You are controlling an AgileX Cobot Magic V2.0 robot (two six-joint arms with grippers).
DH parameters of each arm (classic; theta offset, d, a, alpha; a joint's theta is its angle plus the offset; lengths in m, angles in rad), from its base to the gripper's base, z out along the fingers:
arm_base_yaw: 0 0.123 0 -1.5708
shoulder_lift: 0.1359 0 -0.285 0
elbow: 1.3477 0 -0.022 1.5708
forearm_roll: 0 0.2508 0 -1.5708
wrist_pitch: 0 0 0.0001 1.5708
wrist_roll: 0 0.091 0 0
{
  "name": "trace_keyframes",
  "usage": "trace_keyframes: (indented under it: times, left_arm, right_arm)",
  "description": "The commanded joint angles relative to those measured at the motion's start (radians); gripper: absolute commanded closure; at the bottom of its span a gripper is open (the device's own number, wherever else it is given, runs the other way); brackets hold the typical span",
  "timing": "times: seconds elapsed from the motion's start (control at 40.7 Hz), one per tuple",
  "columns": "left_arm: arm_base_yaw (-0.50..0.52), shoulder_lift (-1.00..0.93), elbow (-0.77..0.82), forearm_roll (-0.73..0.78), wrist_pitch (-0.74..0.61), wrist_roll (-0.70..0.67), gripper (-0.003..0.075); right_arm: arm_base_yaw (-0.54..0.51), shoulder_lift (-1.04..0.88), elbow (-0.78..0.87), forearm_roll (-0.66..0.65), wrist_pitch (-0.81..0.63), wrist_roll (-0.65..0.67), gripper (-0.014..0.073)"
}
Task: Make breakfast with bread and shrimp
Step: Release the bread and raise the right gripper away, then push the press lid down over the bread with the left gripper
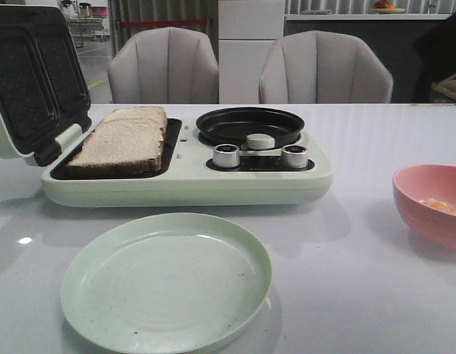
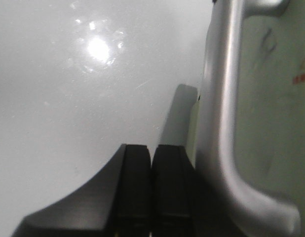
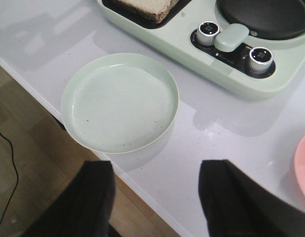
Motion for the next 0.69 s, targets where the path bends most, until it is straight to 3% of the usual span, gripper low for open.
trace_keyframes:
  times: [0.0, 0.221, 0.369, 0.664]
  left_arm:
    - [-0.002, -0.02, -0.054, -0.121, -0.05, 0.046, 0.062]
    - [-0.045, -0.032, -0.057, -0.325, 0.001, 0.247, 0.062]
    - [-0.107, -0.044, -0.057, -0.375, 0.066, 0.326, 0.062]
    - [-0.378, -0.129, 0.011, -0.342, 0.014, 0.369, 0.062]
  right_arm:
    - [0.0, -0.007, -0.028, -0.002, -0.077, -0.001, 0.0105]
    - [0.0, -0.007, -0.028, -0.002, -0.077, -0.001, 0.0105]
    - [0.0, -0.007, -0.028, -0.002, -0.077, -0.001, 0.0105]
    - [0.0, -0.007, -0.028, -0.002, -0.077, -0.001, 0.0105]
